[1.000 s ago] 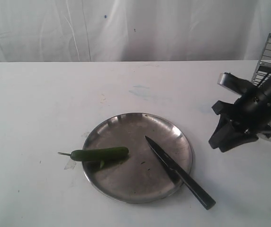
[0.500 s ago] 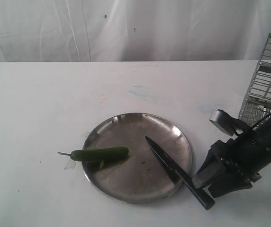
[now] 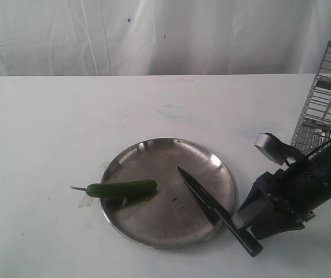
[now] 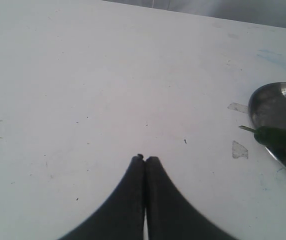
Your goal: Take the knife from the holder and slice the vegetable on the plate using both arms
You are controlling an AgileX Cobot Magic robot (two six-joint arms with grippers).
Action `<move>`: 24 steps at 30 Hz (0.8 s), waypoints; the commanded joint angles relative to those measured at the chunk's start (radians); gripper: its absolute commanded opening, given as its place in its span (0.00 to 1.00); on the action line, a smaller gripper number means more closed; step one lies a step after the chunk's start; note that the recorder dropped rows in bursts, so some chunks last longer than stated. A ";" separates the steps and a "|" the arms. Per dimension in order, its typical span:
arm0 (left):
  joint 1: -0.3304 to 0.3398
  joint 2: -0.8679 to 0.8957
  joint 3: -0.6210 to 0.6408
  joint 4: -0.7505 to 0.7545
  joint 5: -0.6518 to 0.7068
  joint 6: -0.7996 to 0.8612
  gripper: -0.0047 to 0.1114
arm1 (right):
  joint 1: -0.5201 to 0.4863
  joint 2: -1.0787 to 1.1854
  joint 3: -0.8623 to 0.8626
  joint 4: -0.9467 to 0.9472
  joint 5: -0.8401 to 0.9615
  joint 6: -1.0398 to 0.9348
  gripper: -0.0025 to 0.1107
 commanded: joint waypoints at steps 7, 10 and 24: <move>-0.008 -0.005 0.001 0.002 -0.005 -0.002 0.04 | 0.049 -0.003 0.007 0.003 -0.062 -0.014 0.57; -0.008 -0.005 0.001 0.002 -0.005 -0.002 0.04 | 0.058 -0.003 0.007 0.003 -0.084 -0.014 0.57; -0.008 -0.005 0.001 0.002 -0.005 -0.002 0.04 | 0.102 0.068 0.019 0.052 -0.103 -0.097 0.57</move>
